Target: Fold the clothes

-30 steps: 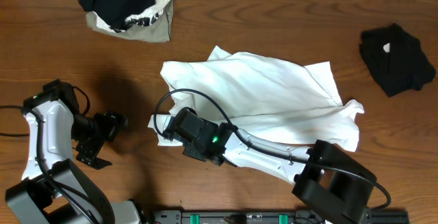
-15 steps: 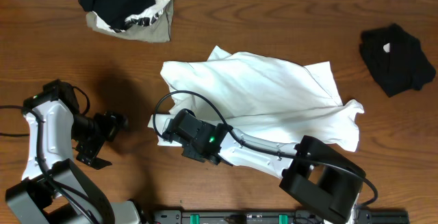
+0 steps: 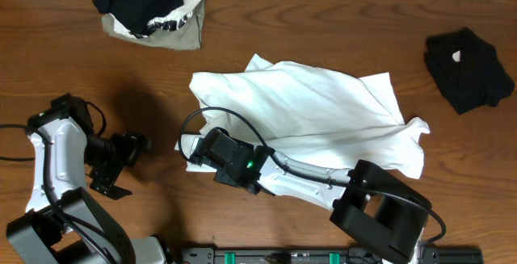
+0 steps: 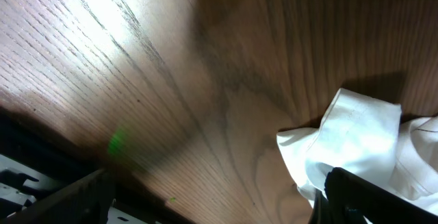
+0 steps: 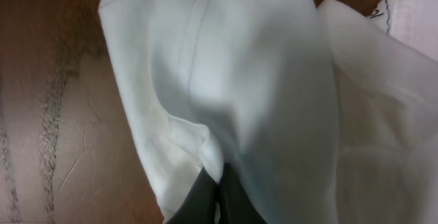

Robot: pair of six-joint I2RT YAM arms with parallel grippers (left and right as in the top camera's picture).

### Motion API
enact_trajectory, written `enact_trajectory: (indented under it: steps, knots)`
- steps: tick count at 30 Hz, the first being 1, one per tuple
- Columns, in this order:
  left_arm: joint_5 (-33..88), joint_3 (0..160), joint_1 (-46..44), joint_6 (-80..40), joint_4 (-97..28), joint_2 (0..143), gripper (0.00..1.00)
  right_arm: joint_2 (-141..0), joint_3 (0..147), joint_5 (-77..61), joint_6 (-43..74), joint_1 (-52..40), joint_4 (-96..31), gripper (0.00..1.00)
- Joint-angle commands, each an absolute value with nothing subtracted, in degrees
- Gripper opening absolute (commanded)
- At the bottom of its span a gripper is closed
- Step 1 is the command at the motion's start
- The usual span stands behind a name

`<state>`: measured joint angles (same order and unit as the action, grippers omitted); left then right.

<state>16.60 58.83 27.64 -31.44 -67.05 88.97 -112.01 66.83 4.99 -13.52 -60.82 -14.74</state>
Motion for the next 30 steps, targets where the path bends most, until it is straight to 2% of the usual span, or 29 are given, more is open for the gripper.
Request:
enact_trajectory:
  steps: [1,9,19,28,30]
  knots:
    - [16.93,58.72,27.9,-30.63,-67.24,88.18,1.0,-112.18,68.4,6.07,-13.78,-60.23,-14.59,0.01]
    - [16.91,58.72,27.9,-30.61,-67.24,88.18,1.0,-112.12,72.1,13.98,-12.84,-59.4,-15.81,0.01]
    - [16.91,58.72,27.9,-30.61,-67.2,88.18,1.0,-112.12,72.42,19.18,-11.22,-52.97,-15.66,0.01]
    - [16.91,58.72,27.9,-30.63,-67.22,88.18,0.99,-112.12,72.42,18.59,-11.18,-48.75,-14.74,0.01]
    - [16.91,58.72,27.9,-30.61,-67.22,88.18,1.0,-112.12,72.42,17.26,-11.2,-48.64,-14.66,0.06]
